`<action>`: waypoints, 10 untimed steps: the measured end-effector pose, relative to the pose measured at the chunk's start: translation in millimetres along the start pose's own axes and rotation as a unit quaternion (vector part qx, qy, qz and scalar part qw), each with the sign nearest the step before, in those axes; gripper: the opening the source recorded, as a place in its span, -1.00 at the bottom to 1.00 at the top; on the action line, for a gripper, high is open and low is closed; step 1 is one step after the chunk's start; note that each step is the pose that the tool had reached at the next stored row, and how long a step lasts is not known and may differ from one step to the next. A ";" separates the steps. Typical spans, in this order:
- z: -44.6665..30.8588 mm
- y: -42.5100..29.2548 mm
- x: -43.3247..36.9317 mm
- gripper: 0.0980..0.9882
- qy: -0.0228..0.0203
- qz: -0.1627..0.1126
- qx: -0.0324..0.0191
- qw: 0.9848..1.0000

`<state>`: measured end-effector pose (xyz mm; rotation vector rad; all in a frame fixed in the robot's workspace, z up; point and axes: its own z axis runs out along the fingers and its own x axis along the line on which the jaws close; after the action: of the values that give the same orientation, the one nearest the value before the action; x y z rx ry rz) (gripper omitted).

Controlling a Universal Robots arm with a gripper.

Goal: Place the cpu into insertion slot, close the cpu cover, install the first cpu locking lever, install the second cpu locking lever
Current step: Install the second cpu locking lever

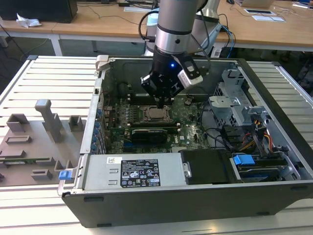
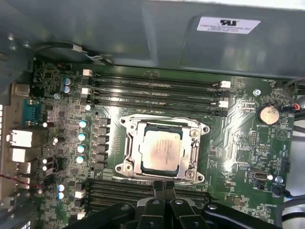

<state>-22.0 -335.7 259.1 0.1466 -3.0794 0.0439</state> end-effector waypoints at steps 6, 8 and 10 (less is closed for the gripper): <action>-14.2 -0.3 0.8 -0.98 0.000 0.000 0.001 1.000; -19.2 -0.3 1.1 -0.98 0.000 0.000 0.002 1.000; -23.1 -0.4 1.4 -0.98 0.000 0.000 0.002 1.000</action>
<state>-22.0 -335.5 282.3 0.1463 -3.0793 0.0501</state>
